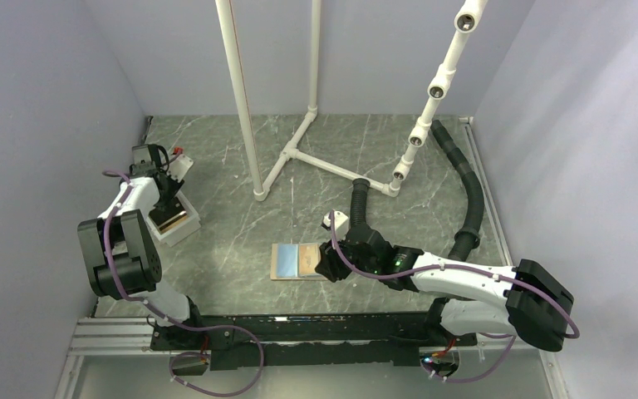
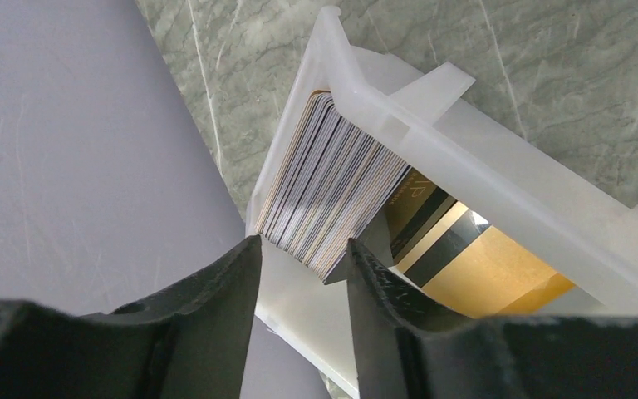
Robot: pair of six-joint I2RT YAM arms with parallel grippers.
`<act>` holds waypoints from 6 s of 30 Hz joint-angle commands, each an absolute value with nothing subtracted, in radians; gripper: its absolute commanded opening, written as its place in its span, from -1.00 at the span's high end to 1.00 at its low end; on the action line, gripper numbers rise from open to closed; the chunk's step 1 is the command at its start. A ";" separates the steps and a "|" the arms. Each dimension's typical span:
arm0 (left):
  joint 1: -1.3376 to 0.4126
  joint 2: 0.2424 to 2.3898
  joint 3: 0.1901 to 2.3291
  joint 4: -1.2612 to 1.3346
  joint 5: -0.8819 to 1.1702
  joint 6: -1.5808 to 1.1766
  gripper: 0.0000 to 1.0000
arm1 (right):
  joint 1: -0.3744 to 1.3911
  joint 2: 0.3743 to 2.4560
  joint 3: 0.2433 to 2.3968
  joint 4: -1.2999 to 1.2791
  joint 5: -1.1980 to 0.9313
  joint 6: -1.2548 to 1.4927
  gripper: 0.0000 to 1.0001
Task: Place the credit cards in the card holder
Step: Pick up the credit card from the storage box, then insert the credit card into the card holder.
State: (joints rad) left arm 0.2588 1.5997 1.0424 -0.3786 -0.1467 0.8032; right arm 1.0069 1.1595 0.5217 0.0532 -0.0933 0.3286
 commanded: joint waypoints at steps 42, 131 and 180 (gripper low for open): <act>0.264 1.597 1.003 -0.279 -0.213 0.789 0.17 | 1.008 1.133 0.534 0.078 -0.092 0.313 0.22; -0.328 1.549 0.526 -0.053 1.019 -0.627 1.00 | 0.690 1.595 0.626 0.104 -0.485 0.430 0.77; -0.390 1.722 0.623 0.082 1.018 -0.659 1.00 | 0.689 1.625 0.632 0.101 -0.500 0.433 0.78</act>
State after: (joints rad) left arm -0.3519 1.6913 0.6315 -0.0399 1.0016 -0.6163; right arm 0.6910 1.5970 0.6487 0.1696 -0.5571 0.4610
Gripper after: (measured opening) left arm 0.009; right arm 0.113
